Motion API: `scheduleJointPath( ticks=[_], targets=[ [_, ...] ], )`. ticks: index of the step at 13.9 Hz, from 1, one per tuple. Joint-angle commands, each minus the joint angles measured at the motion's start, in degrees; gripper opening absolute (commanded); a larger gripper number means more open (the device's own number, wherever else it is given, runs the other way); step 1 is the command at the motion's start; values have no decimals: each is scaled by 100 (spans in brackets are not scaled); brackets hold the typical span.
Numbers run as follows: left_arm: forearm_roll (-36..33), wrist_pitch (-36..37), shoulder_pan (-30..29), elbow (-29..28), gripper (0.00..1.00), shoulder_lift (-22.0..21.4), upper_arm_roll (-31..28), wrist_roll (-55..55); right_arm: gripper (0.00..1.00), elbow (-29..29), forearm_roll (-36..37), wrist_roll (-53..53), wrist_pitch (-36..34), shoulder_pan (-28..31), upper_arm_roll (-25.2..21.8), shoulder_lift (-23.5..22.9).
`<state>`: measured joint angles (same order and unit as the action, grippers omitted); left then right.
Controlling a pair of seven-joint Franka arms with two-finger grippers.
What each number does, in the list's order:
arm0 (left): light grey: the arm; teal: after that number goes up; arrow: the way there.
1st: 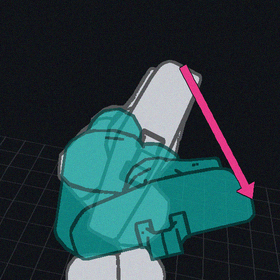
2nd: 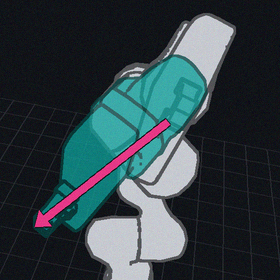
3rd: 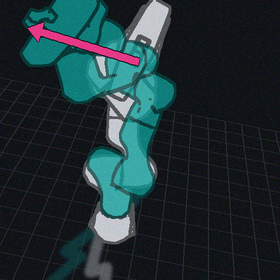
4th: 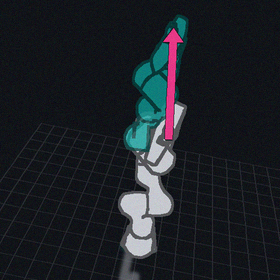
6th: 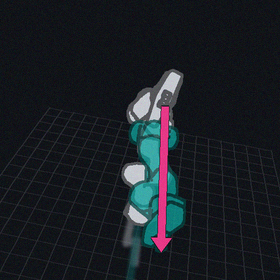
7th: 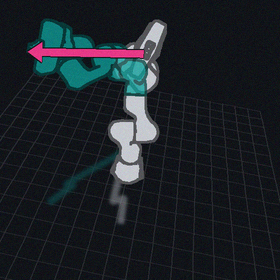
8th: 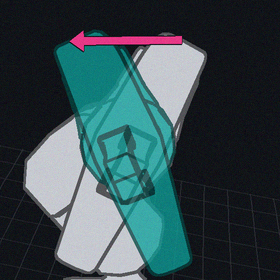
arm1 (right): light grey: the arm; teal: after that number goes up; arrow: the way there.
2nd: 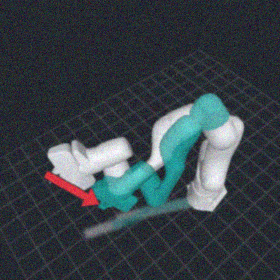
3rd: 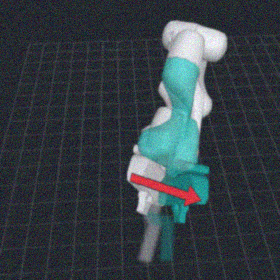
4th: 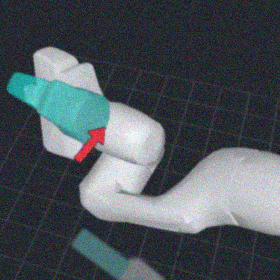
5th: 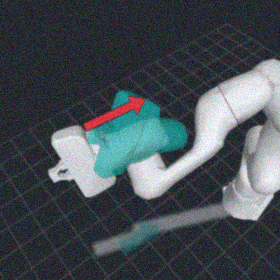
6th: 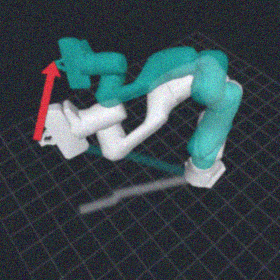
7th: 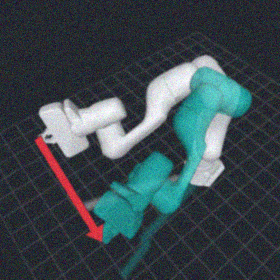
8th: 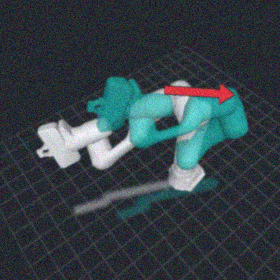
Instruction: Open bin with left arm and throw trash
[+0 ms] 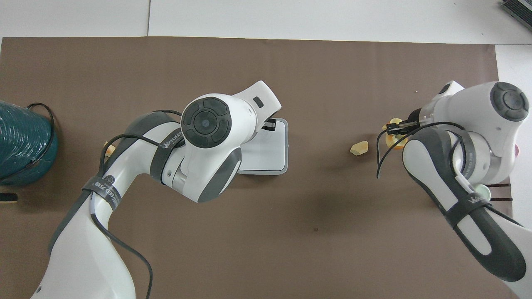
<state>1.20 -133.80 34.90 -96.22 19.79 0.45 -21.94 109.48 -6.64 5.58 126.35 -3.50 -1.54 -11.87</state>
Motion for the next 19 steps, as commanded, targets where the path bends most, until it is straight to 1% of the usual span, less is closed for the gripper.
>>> scheduleJointPath(
  ticks=[1,3,5,7,8,12,14,15,17,19],
  targets=[
    [-67,-182,114,-133,0,113,-81,-92,0,-811,-74,-522,-662,-37,31,-35],
    [-67,-199,175,-291,0,104,-81,-74,0,-1155,-92,-968,-1032,-273,31,-44],
    [-67,-103,184,-327,0,78,-89,-74,0,-1201,-83,-1531,-1042,-467,39,-52],
    [-67,168,202,-249,0,17,-98,-74,0,-1183,-101,-1753,-1016,-599,39,-52],
    [-67,448,202,-205,0,-97,-98,-65,0,-1174,-127,-1884,-1007,-643,39,-44],
    [-67,1547,114,-257,0,-782,-107,49,0,-1157,-145,-2482,-910,-959,48,-44],
    [-67,2057,-44,-248,0,-1011,-116,311,0,-1157,-206,-2710,-753,-1030,66,-44],
    [-67,2277,-158,-274,0,-1125,-116,548,0,-1157,-398,-2903,-613,-1108,66,-61],
    [-67,2629,-447,-327,0,-1371,-116,935,0,-1174,-1003,-3185,-227,-1214,66,-96],
    [-67,2675,-746,-354,0,-1425,-124,937,0,-1183,-1505,-3675,99,-1529,66,-122]
  ],
)
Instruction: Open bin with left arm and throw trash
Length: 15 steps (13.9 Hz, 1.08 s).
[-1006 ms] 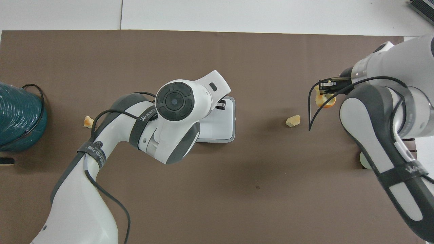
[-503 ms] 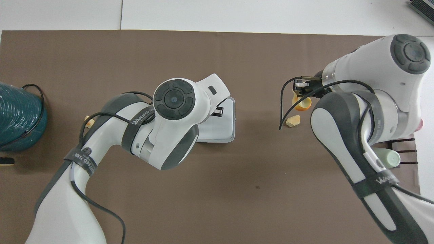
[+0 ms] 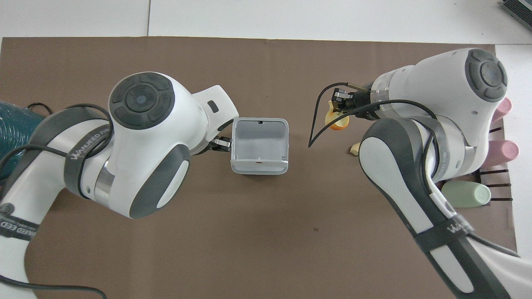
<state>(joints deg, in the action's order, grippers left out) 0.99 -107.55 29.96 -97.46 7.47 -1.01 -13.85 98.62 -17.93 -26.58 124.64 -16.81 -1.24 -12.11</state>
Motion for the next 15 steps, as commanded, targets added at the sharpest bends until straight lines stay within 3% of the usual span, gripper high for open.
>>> scheduleJointPath(
  ticks=[1,5,6,7,8,9,13,15],
  targets=[
    [-46,-37,-401,-256,0,-176,22,146,0,-97,-404,-819,411,-391,36,-151],
    [-46,-967,-1025,-676,0,-193,22,532,0,-62,-413,-1980,1009,-1121,36,-484],
    [-55,-1178,-1088,-878,6,-202,13,628,1,-27,-413,-2113,1036,-1192,36,-520],
    [-46,-1563,-1193,-1098,28,-193,13,655,11,77,-405,-2132,1010,-1254,36,-538],
    [-55,-1932,-1359,-1335,57,-202,13,708,18,270,-405,-2123,993,-1289,36,-486],
    [-55,-2162,-1500,-1494,77,-202,13,935,23,402,-405,-2114,975,-1290,36,-415],
    [-55,-2998,-2229,-2056,79,-149,22,1891,59,412,-405,-2097,966,-1290,36,-415],
    [-55,-3393,-2581,-2320,79,-44,22,2437,69,412,-405,-2105,992,-1298,36,-415]
  ],
)
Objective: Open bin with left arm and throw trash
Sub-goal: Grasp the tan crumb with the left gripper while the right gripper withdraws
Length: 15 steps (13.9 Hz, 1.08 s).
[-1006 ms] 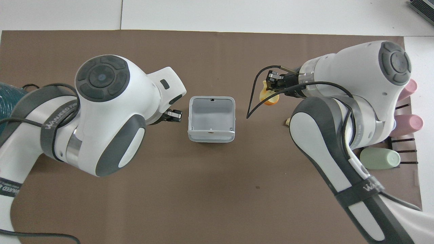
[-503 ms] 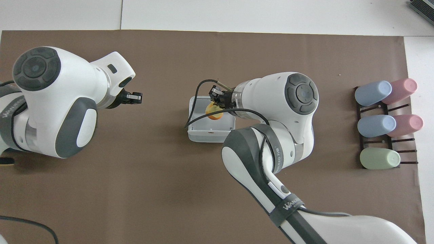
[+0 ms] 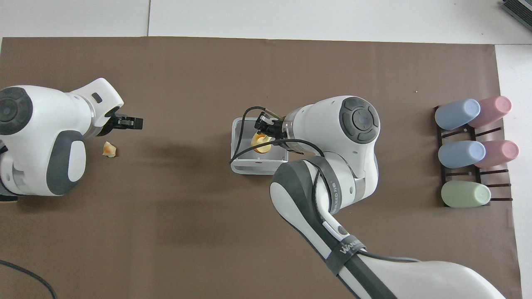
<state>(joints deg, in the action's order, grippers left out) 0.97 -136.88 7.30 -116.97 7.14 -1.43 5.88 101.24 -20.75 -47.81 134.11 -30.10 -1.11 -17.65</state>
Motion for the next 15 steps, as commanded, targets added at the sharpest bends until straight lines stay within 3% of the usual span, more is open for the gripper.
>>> scheduleJointPath(
  ticks=[1,3,6,9,11,13,15],
  targets=[
    [-53,-628,-430,-457,79,50,64,675,73,150,-123,9,37,-13,23,148],
    [-44,-822,-633,-659,79,86,64,1010,77,141,-114,9,28,-40,23,139],
    [-44,-901,-835,-940,78,68,64,1336,100,-104,209,70,-68,30,-38,165],
    [-44,-1445,-880,-1450,76,51,73,1328,100,-281,1333,725,-577,565,-39,367],
    [-44,-1561,-880,-1522,59,51,73,1275,100,-237,1433,1717,-963,855,-47,455],
    [-35,-1526,-880,-1522,1,42,73,1275,100,95,1564,2763,-1141,1180,-48,613],
    [-35,-1508,-880,-1513,0,33,73,1336,100,710,1845,3583,-923,1339,-56,806]
  ],
)
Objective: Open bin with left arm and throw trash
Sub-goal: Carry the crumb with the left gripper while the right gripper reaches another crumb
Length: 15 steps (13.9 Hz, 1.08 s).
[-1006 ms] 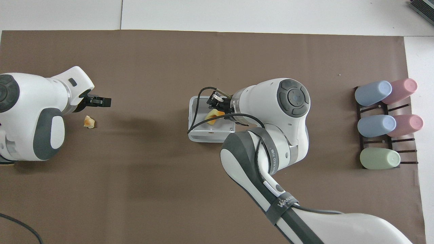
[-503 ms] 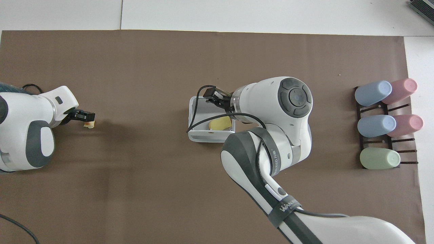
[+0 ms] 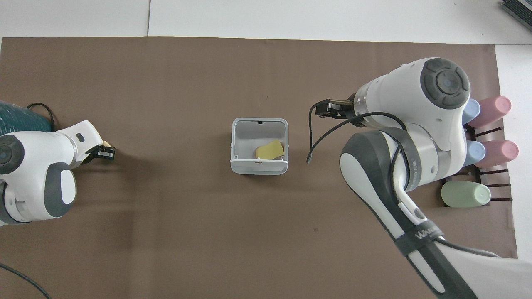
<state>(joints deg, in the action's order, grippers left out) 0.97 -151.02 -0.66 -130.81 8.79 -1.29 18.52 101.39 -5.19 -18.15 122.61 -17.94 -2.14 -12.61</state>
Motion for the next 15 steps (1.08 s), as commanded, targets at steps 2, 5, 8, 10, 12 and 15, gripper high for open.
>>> scheduleJointPath(
  ticks=[2,5,8,10,12,15],
  targets=[
    [-35,-94,-40,-85,0,-158,68,38,100,1031,361,629,675,465,56,303],
    [-35,89,162,195,0,-307,77,-15,100,1531,361,-116,1096,598,56,233],
    [-35,765,469,931,0,-264,77,-452,100,1936,361,-916,1537,642,56,49],
    [-35,1266,733,1407,0,-211,77,-892,100,2069,361,-1085,1634,642,64,22],
    [-35,1627,1049,1776,0,-133,94,-1375,100,2113,361,-1225,1643,651,65,-65],
    [8,1935,1620,2076,0,-88,94,-2262,95,2113,361,-1340,1792,642,65,-145]
  ],
)
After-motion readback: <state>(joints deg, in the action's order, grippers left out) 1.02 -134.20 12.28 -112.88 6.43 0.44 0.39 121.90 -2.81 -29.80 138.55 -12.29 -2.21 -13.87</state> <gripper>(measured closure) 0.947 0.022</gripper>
